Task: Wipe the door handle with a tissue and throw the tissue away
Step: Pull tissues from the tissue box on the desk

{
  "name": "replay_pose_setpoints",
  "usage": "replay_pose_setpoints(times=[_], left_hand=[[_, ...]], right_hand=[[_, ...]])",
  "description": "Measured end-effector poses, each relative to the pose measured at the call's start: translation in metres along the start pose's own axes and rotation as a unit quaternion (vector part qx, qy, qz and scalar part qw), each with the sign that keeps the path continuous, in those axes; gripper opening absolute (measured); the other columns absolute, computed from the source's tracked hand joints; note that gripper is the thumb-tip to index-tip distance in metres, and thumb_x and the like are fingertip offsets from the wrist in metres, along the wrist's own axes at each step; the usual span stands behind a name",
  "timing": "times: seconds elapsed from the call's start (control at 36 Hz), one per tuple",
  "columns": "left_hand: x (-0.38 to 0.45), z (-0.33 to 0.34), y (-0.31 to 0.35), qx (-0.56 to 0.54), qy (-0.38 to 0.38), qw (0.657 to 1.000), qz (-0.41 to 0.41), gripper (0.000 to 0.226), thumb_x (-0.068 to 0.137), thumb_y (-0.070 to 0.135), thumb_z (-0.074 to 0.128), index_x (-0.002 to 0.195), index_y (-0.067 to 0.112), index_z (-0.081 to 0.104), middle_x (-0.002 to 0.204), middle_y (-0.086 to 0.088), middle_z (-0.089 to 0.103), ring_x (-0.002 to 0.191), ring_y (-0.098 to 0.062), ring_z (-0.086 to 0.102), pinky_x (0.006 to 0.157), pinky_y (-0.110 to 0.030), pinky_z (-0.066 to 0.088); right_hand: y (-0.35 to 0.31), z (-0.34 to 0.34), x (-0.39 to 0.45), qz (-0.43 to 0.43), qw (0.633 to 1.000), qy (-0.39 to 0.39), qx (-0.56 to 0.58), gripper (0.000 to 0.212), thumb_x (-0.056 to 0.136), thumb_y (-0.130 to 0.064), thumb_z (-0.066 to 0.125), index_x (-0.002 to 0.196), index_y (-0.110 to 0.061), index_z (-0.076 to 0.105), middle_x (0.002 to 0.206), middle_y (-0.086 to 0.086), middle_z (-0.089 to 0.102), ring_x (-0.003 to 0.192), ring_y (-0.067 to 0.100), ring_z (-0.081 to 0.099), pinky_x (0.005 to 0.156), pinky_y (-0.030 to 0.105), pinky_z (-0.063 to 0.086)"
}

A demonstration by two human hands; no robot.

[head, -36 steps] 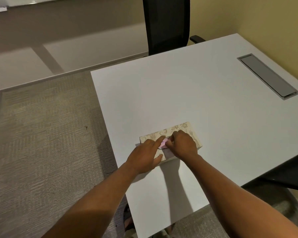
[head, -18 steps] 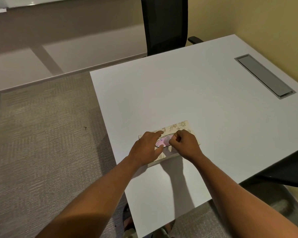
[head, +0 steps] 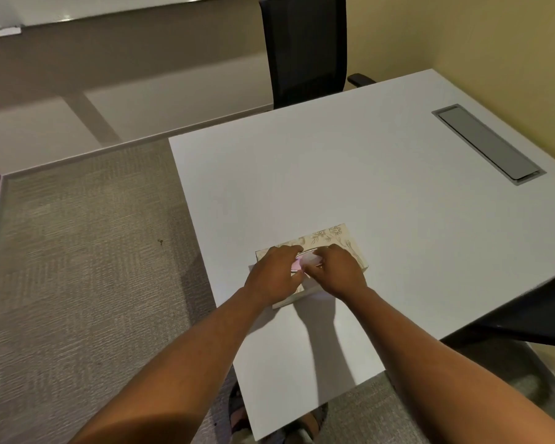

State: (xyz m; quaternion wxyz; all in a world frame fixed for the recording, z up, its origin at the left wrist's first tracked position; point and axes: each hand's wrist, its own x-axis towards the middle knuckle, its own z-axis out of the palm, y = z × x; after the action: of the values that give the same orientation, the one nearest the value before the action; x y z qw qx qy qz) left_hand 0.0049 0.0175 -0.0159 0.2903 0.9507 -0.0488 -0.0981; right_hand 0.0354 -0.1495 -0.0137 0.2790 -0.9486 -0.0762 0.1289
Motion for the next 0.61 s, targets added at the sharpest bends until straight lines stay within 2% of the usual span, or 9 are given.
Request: replay_pose_setpoints(times=[0.08, 0.19, 0.39, 0.5, 0.61], left_hand=[[-0.003, 0.001, 0.002, -0.002, -0.002, 1.000, -0.002, 0.055, 0.095, 0.031, 0.060, 0.148, 0.022, 0.052, 0.143, 0.003, 0.059, 0.133, -0.021, 0.050, 0.103, -0.038, 0.048], [-0.004, 0.002, 0.005, -0.007, 0.007, 1.000, -0.011, 0.057, 0.096, 0.032, 0.061, 0.150, 0.021, 0.049, 0.147, 0.003, 0.057, 0.137, -0.021, 0.048, 0.107, -0.038, 0.046], [-0.002, 0.002, 0.008, -0.016, 0.023, 0.999, -0.016, 0.060, 0.095, 0.027, 0.064, 0.151, 0.019, 0.048, 0.148, 0.002, 0.056, 0.135, -0.020, 0.050, 0.107, -0.034, 0.044], [-0.003, 0.002, 0.012, -0.037, 0.026, 0.999, -0.020, 0.059, 0.094, 0.024, 0.064, 0.151, 0.018, 0.049, 0.148, 0.001, 0.056, 0.136, -0.021, 0.050, 0.109, -0.035, 0.043], [-0.006, 0.002, 0.014, -0.040, 0.033, 0.998, -0.019, 0.059, 0.093, 0.022, 0.065, 0.150, 0.018, 0.050, 0.148, 0.000, 0.057, 0.136, -0.021, 0.050, 0.110, -0.035, 0.044]], right_hand=[[-0.004, 0.005, 0.000, -0.007, 1.000, 0.013, -0.007, 0.025, 0.089, -0.034, 0.060, 0.092, -0.014, 0.074, 0.097, 0.009, 0.069, 0.094, 0.028, 0.064, 0.077, 0.038, 0.052], [-0.006, 0.004, 0.001, -0.010, 0.999, 0.043, -0.031, 0.020, 0.092, -0.021, 0.056, 0.094, -0.012, 0.073, 0.095, 0.012, 0.066, 0.093, 0.032, 0.062, 0.072, 0.037, 0.048], [-0.007, -0.006, -0.001, -0.024, 0.996, 0.077, -0.031, 0.017, 0.093, -0.020, 0.058, 0.094, -0.012, 0.073, 0.096, 0.010, 0.068, 0.091, 0.030, 0.061, 0.070, 0.036, 0.049], [-0.005, -0.009, -0.006, -0.032, 0.995, 0.087, -0.036, 0.017, 0.094, -0.019, 0.058, 0.096, -0.010, 0.073, 0.096, 0.011, 0.068, 0.090, 0.031, 0.061, 0.066, 0.032, 0.042], [-0.007, -0.013, -0.010, -0.037, 0.994, 0.092, -0.043, 0.017, 0.095, -0.017, 0.057, 0.098, -0.009, 0.072, 0.097, 0.011, 0.069, 0.090, 0.030, 0.062, 0.068, 0.034, 0.045]])
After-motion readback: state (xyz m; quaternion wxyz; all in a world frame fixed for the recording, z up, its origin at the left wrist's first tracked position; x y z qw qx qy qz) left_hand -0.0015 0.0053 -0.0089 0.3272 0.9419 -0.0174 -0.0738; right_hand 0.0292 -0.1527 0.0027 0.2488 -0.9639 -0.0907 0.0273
